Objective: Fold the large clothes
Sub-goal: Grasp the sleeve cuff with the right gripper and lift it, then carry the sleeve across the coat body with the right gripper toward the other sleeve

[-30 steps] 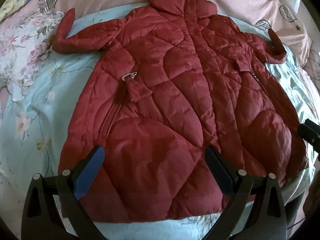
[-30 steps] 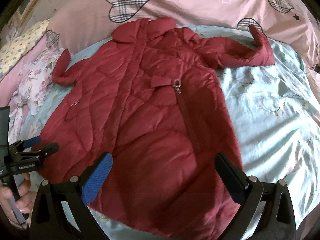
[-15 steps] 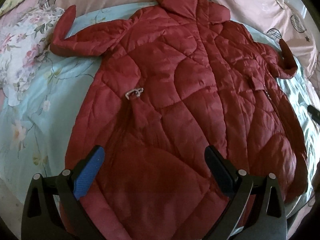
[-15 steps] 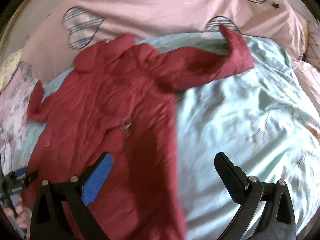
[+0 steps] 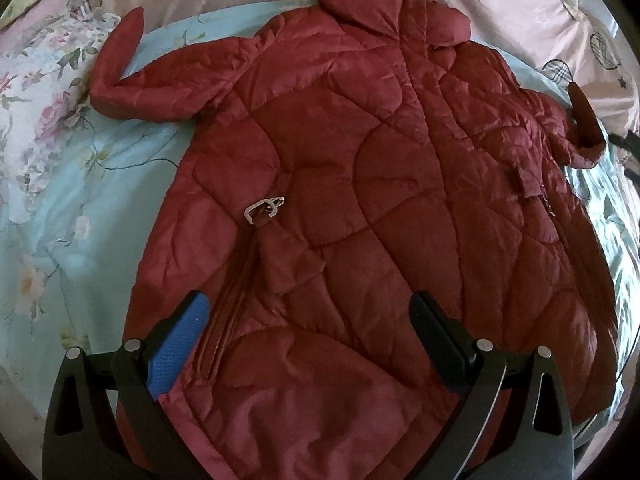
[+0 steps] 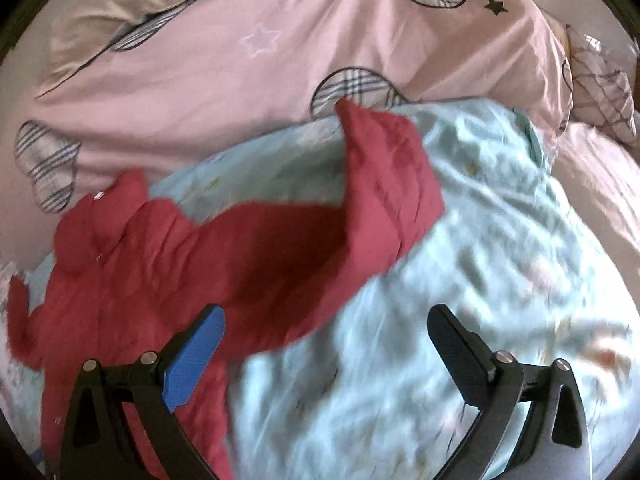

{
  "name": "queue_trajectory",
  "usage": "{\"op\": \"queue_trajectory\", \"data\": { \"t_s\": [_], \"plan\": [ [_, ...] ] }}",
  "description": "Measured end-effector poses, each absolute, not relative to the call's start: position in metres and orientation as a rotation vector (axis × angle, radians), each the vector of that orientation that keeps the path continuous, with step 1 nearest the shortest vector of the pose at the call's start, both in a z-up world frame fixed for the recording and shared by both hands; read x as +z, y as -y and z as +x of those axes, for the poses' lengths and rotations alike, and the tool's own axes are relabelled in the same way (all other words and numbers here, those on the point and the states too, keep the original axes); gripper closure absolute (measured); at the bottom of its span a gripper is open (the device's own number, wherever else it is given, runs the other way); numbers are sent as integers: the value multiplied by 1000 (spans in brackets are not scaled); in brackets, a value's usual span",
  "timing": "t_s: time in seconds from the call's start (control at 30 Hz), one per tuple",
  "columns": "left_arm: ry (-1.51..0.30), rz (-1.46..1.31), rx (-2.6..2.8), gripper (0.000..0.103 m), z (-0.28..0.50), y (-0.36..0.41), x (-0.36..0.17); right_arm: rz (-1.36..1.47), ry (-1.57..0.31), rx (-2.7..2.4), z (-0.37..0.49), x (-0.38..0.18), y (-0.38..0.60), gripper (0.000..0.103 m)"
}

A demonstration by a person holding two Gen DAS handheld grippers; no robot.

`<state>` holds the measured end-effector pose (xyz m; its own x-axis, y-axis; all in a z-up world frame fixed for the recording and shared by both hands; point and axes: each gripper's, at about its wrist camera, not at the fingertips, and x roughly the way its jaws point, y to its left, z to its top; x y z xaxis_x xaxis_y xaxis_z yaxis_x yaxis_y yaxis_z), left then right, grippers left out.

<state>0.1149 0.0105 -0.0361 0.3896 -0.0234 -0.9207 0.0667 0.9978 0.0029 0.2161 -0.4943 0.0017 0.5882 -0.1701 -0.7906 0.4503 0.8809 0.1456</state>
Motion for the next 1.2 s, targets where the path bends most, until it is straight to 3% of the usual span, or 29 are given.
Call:
{"op": "queue_trajectory", "data": {
  "t_s": [0.13, 0.33, 0.43, 0.5, 0.6, 1.2],
  "plan": [
    [-1169, 29, -59, 2, 121, -10, -39, 338, -861, -436, 252, -2, 522, 4],
    [-1179, 34, -47, 2, 131, -10, -45, 307, -884, -496, 298, -18, 552, 19],
    [-1184, 27, -42, 2, 135, -12, -48, 353, -916, -511, 310, -34, 569, 38],
    [-1187, 24, -40, 2, 138, -13, -49, 379, -920, -508, 311, -40, 574, 62],
    [-1184, 21, -39, 2, 141, -13, -50, 372, -898, -490, 308, -38, 570, 83],
    [-1176, -22, -68, 2, 138, -12, -47, 316, -785, 25, 278, 10, 387, 87]
  ]
}}
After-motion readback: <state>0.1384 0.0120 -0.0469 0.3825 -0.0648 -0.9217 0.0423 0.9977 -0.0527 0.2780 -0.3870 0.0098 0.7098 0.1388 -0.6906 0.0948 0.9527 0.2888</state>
